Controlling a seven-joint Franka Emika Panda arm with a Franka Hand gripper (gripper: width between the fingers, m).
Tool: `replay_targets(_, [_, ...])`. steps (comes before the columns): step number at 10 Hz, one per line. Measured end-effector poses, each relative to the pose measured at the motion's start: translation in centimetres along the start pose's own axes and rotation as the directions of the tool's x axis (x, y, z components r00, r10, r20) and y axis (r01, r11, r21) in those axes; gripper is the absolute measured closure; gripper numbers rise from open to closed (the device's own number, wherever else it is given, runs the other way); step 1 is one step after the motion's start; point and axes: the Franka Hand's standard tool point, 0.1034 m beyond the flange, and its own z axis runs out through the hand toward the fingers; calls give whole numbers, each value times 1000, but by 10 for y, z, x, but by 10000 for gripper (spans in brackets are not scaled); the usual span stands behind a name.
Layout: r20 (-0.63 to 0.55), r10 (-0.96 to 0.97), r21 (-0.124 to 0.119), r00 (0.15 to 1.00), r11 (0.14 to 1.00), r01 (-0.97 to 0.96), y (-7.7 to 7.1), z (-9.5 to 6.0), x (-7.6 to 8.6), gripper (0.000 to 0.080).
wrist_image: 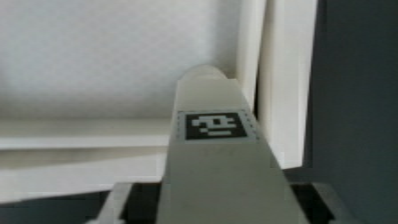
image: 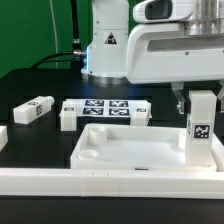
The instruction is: Assemble desk
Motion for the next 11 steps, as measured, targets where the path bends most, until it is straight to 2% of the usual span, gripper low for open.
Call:
replay_targets(2, [2, 209, 3, 978, 978, -209, 0, 0, 0, 509])
replay_targets(4, [3, 390, 3, 921, 921, -390, -1, 1, -1, 509])
replay_targets(7, [12, 646, 8, 763, 763, -646, -3, 1, -2, 509])
replay_targets(9, [19, 738, 10, 674, 674, -738, -3, 1, -2, 509])
replay_targets(10, [29, 801, 11, 598, 598, -802, -5, 1, -2, 509])
replay_targets(11, [34, 826, 5, 563, 563, -826, -6, 1, -3, 509])
